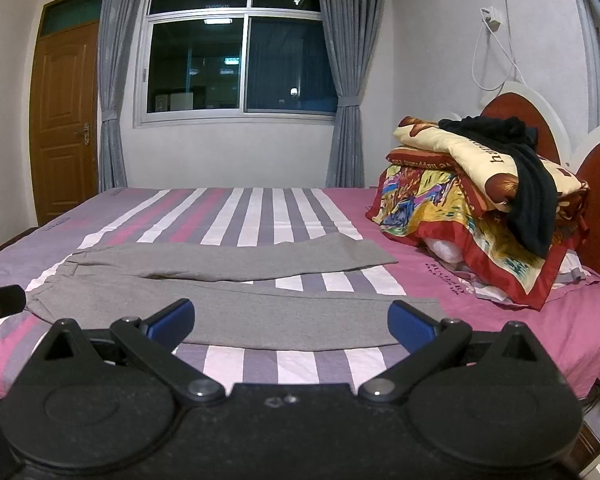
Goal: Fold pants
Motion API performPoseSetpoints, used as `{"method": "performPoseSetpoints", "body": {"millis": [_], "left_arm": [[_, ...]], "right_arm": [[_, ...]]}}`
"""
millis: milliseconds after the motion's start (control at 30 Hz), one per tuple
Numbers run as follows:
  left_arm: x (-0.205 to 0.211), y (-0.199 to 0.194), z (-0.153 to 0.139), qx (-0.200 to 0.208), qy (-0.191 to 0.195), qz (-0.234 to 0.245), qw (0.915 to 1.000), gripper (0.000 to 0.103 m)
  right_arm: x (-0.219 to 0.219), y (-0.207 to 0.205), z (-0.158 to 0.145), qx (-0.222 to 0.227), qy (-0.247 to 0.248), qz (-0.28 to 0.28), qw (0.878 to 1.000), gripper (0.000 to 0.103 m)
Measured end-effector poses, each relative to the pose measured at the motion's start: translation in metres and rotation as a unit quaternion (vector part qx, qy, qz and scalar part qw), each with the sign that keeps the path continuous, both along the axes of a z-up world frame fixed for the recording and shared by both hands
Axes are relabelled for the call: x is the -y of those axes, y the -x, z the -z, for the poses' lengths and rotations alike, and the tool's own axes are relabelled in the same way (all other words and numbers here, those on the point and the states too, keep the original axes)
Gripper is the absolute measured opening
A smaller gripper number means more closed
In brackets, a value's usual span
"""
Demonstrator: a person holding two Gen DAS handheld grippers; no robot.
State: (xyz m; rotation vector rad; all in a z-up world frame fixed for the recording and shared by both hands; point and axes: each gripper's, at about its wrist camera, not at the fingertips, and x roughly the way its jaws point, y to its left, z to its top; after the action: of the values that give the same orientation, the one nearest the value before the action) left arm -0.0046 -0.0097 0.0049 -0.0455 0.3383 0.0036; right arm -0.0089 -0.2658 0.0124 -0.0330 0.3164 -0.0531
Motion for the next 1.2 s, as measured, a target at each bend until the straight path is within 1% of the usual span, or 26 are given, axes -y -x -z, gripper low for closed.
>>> {"method": "performPoseSetpoints", "body": {"millis": [1200], "left_arm": [[0.0006, 0.0010, -0.0006, 0.001, 0.001, 0.003, 1.0000, 0.103]], "right_arm": [[-0.0038, 0.0004, 0.0011, -0.002, 0.000, -0.003, 1.000, 0.103]]}}
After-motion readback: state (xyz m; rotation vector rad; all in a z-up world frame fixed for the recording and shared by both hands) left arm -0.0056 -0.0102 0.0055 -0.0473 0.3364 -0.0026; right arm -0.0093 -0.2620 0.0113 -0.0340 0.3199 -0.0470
